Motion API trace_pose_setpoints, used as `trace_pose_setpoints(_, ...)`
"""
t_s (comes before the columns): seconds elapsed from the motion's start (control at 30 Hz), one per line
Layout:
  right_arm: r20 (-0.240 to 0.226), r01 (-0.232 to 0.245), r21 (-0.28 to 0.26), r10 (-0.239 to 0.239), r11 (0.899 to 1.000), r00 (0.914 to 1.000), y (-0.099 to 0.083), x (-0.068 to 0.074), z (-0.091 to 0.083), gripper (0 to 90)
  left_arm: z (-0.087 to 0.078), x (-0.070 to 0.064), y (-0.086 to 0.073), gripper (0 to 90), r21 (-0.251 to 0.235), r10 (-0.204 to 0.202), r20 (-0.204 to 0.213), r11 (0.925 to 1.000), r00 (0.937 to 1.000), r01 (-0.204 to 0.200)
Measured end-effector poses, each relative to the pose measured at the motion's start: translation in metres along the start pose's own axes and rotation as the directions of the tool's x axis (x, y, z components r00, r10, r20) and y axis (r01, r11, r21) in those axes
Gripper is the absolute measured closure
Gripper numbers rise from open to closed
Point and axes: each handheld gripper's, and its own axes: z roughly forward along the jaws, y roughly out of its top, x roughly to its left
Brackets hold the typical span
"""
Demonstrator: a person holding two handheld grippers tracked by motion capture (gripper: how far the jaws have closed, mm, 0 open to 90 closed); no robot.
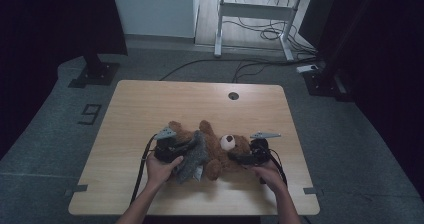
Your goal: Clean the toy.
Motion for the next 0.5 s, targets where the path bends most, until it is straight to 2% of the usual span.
trace_pose_setpoints(0.03, -0.003, 0.007, -0.006, -0.007, 1.000, 1.0000, -0.001, 0.000, -0.001, 14.9, 0.000, 0.000, 0.000, 80.6, -0.001, 0.001, 0.000, 1.0000, 1.0000, -0.001)
trace_pose_setpoints(0.07, -0.003, 0.007, -0.006, -0.007, 1.000, 1.0000, -0.001, 0.000, -0.001, 14.9, 0.000, 0.000, -0.001, 80.6, -0.001, 0.001, 0.000, 1.0000, 1.0000, -0.001)
trace_pose_setpoints(0.1, -0.002, 0.033, -0.022, -0.033, 0.999, 0.9994, -0.005, 0.003, -0.003, 27.1, 0.000, -0.001, -0.001, 80.6, -0.002, 0.002, -0.002, 1.0000, 1.0000, -0.002)
trace_pose_setpoints(0.13, -0.002, 0.033, -0.022, -0.033, 0.999, 0.9994, -0.005, 0.003, -0.003, 27.1, 0.000, -0.001, -0.001, 80.6, -0.003, 0.001, -0.003, 1.0000, 1.0000, -0.001)
trace_pose_setpoints(0.17, 0.001, 0.046, -0.029, -0.046, 0.999, 0.9989, -0.006, 0.004, -0.004, 31.3, 0.000, -0.001, -0.001, 80.6, -0.002, 0.000, -0.003, 1.0000, 1.0000, 0.000)
trace_pose_setpoints(0.2, -0.003, 0.063, -0.044, -0.063, 0.997, 0.9980, -0.009, 0.005, -0.006, 41.5, 0.000, -0.002, -0.001, 80.6, -0.001, 0.001, -0.003, 1.0000, 1.0000, -0.001)
trace_pose_setpoints(0.23, -0.010, 0.078, -0.047, -0.079, 0.996, 0.9969, -0.010, 0.006, -0.007, 44.4, 0.000, -0.002, -0.001, 80.6, -0.001, 0.000, -0.002, 1.0000, 1.0000, 0.000)
trace_pose_setpoints(0.3, -0.014, 0.104, -0.045, -0.104, 0.994, 0.9944, -0.010, 0.008, -0.009, 46.8, -0.001, -0.002, -0.001, 80.6, -0.004, 0.006, -0.005, 1.0000, 1.0000, -0.006)
trace_pose_setpoints(0.4, -0.006, 0.118, -0.045, -0.118, 0.992, 0.9930, -0.008, 0.010, -0.009, 47.6, -0.001, -0.002, -0.001, 80.6, -0.017, 0.014, -0.021, 0.9998, 0.9997, -0.014)
trace_pose_setpoints(0.43, 0.001, 0.132, -0.054, -0.132, 0.990, 0.9912, -0.007, 0.012, -0.010, 48.3, -0.002, -0.002, 0.000, 80.7, -0.024, 0.016, -0.028, 0.9996, 0.9995, -0.016)
trace_pose_setpoints(0.47, 0.032, 0.165, -0.085, -0.163, 0.983, 0.9861, -0.003, 0.015, -0.010, 50.4, -0.002, -0.001, 0.001, 80.8, -0.032, 0.015, -0.036, 0.9993, 0.9992, -0.017)
trace_pose_setpoints(0.5, 0.032, 0.165, -0.085, -0.163, 0.983, 0.9861, -0.003, 0.015, -0.010, 50.4, -0.002, 0.000, 0.002, 80.8, -0.038, 0.017, -0.042, 0.9991, 0.9990, -0.019)
